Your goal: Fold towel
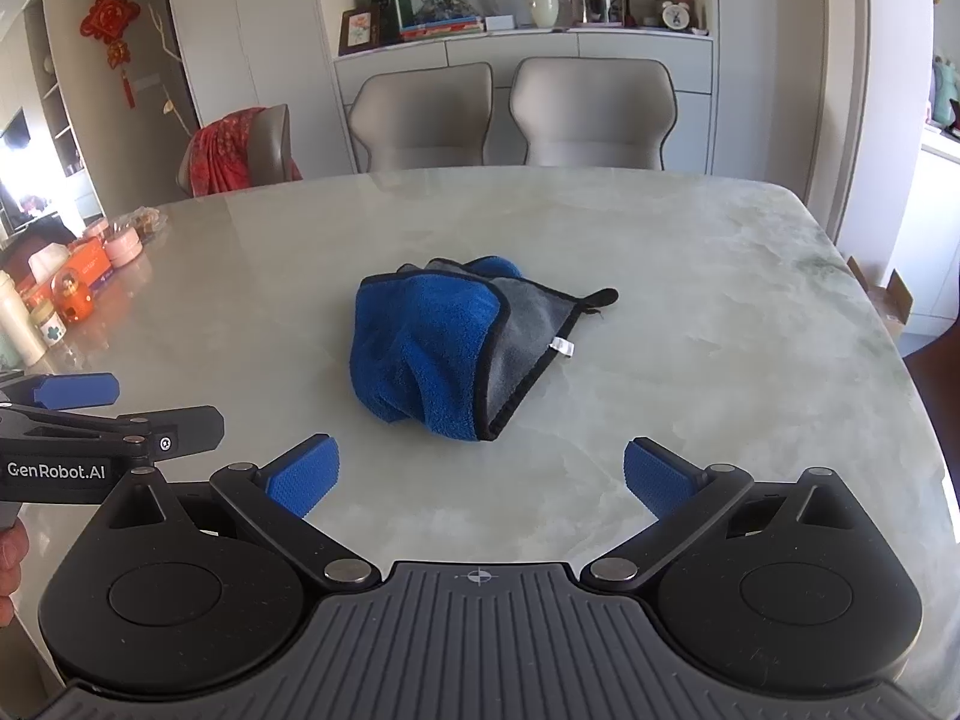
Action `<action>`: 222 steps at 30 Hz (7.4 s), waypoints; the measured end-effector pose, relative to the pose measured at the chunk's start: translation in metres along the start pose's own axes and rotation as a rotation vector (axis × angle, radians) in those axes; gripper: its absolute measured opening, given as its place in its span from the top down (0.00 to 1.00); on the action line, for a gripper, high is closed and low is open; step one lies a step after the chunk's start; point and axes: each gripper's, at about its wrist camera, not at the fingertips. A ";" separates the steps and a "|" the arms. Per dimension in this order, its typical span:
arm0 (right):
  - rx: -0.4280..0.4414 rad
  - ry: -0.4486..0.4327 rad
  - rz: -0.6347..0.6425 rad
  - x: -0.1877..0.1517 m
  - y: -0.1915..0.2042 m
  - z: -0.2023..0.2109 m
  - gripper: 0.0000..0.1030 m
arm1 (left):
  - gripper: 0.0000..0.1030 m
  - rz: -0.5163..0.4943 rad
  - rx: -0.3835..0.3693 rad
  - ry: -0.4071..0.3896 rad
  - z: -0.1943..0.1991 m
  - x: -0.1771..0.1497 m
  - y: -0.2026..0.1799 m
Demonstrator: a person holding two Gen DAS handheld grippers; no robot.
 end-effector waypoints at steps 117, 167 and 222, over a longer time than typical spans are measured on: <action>0.038 0.065 0.078 0.027 -0.033 -0.067 0.00 | 0.01 -0.096 -0.037 0.091 -0.080 0.033 0.001; 0.406 0.104 -0.176 0.074 -0.087 -0.222 0.92 | 0.01 -0.176 -0.121 0.072 -0.142 0.081 0.023; 0.478 0.121 -0.173 0.057 -0.094 -0.169 0.61 | 0.92 0.054 -0.299 0.260 -0.234 0.088 0.042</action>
Point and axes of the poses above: each gripper's, at about its wrist camera, not at the fingertips, and z roughly against the way its jaws point, y to its left, x to its top, and after that the axes turned 10 degrees about z, right-handed
